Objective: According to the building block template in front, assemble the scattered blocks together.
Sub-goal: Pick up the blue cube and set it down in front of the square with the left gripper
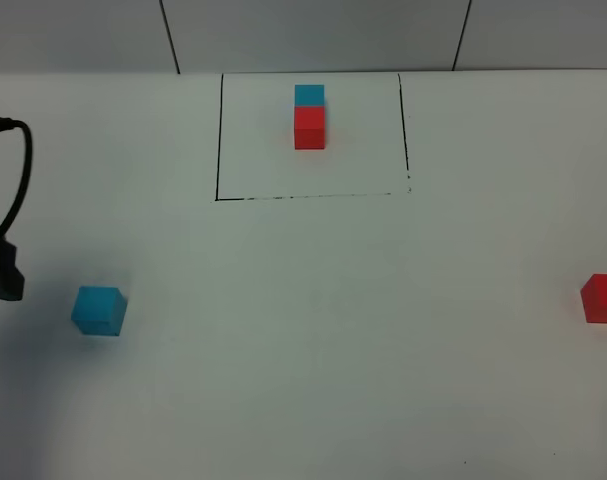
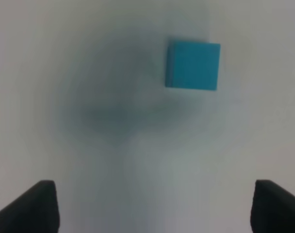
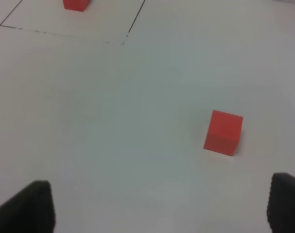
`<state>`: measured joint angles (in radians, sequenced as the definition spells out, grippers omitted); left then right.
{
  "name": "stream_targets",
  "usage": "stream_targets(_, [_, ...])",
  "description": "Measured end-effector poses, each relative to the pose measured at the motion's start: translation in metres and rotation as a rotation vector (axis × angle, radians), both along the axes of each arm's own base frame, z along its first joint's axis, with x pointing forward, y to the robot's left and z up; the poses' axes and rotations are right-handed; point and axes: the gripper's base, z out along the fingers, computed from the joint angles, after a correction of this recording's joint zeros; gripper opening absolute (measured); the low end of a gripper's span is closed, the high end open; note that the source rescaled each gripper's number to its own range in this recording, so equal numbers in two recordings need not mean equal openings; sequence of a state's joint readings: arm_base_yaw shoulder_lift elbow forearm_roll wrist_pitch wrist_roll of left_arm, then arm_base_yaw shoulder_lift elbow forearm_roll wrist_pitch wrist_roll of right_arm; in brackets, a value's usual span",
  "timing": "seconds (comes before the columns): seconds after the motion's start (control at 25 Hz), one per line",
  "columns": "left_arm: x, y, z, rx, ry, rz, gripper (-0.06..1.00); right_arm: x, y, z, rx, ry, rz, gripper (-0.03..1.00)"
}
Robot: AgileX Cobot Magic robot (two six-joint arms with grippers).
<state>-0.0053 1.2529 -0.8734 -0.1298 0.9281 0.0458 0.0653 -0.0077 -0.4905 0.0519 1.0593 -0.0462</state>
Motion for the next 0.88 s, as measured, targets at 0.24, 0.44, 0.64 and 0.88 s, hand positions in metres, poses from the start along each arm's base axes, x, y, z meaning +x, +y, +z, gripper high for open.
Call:
stream_targets(0.24, [0.043,-0.029,-0.05,0.009,0.143,-0.077,0.74,0.0,0.0,0.0,0.0,0.0,0.0,0.76])
stream_targets(0.44, [0.062,-0.038,-0.081,0.09,0.222,-0.057,0.74,0.0,0.0,0.0,-0.001,0.0,0.0,0.76])
stream_targets(0.64, [0.072,-0.04,-0.094,0.087,0.193,-0.04,0.74,0.0,0.0,0.0,0.0,0.0,0.0,0.76])
stream_targets(0.88, [0.078,-0.046,-0.109,0.046,0.197,-0.05,0.74,0.0,0.0,0.0,0.0,0.0,0.0,0.76])
